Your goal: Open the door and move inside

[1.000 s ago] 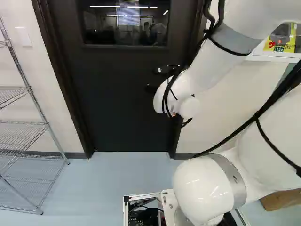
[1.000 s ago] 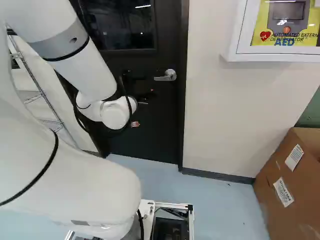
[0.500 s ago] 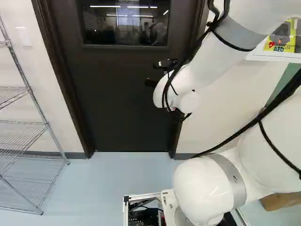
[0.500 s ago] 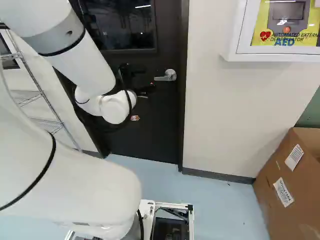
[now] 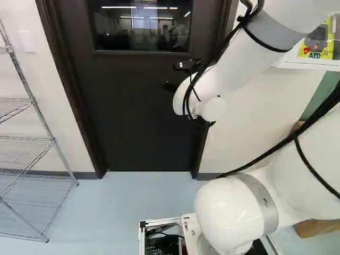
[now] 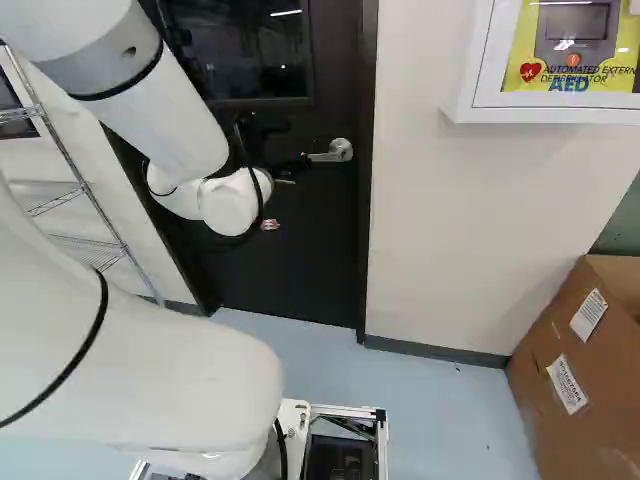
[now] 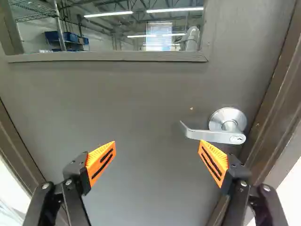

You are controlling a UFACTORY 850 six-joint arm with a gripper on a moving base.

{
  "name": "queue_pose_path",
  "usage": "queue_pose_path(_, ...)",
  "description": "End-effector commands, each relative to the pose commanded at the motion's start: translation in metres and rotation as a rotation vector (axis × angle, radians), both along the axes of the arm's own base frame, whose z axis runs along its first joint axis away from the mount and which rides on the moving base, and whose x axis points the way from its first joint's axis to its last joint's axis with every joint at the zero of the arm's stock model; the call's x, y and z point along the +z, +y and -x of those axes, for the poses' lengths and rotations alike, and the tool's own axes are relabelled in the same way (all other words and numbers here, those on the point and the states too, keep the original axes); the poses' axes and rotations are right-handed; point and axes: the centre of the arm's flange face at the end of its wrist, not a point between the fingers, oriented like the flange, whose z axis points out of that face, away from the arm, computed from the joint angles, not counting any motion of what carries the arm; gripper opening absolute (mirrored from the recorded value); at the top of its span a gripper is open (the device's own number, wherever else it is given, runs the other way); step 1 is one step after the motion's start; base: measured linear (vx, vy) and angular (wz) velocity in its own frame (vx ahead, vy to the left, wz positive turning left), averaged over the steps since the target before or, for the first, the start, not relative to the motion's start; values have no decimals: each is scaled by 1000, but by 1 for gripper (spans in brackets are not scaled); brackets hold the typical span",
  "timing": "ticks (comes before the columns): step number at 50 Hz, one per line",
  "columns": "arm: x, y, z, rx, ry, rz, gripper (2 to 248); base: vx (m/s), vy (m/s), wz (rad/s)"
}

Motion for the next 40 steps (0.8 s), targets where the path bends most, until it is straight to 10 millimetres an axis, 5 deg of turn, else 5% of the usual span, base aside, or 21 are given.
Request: queue_pose_path(40, 31, -2, -20, -23, 38, -14, 247, 0, 0, 0)
